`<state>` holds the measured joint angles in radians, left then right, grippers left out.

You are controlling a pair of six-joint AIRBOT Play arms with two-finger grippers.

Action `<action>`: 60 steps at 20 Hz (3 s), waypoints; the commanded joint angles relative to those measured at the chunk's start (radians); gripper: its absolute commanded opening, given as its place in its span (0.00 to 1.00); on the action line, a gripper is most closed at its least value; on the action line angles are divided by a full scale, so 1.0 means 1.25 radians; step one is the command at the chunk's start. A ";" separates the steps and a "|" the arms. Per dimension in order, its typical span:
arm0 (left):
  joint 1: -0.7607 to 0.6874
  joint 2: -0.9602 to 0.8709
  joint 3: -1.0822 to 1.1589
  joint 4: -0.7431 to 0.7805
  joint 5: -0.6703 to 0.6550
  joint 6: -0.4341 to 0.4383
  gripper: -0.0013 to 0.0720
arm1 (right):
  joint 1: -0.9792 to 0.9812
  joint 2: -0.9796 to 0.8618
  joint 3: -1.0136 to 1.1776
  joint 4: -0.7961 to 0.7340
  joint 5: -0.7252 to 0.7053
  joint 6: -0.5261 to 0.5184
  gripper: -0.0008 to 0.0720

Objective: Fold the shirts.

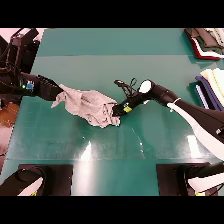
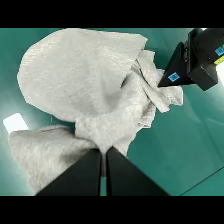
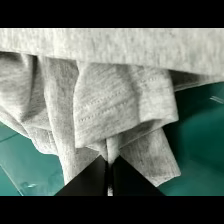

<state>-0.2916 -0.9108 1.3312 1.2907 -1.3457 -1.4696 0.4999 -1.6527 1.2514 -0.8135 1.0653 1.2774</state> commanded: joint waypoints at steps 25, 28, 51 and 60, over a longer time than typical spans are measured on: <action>0.001 -0.013 0.447 0.074 0.114 -0.019 0.05 | -0.529 0.708 0.389 -0.326 0.153 0.150 0.03; 0.001 -0.055 0.334 0.075 0.065 -0.011 0.05 | -0.428 0.731 0.221 -0.290 0.239 0.172 0.03; 0.001 -0.142 0.180 0.241 -0.057 0.002 0.05 | -0.075 0.168 -0.010 -0.073 0.040 -0.005 0.65; 0.001 -0.142 0.180 0.212 -0.057 -0.019 0.05 | -0.003 -0.152 0.256 -0.013 0.013 -0.018 0.65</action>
<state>-0.2916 -1.0882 1.5566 1.5650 -1.4178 -1.4837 0.4622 -1.7382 1.4776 -0.8501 1.0805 1.2633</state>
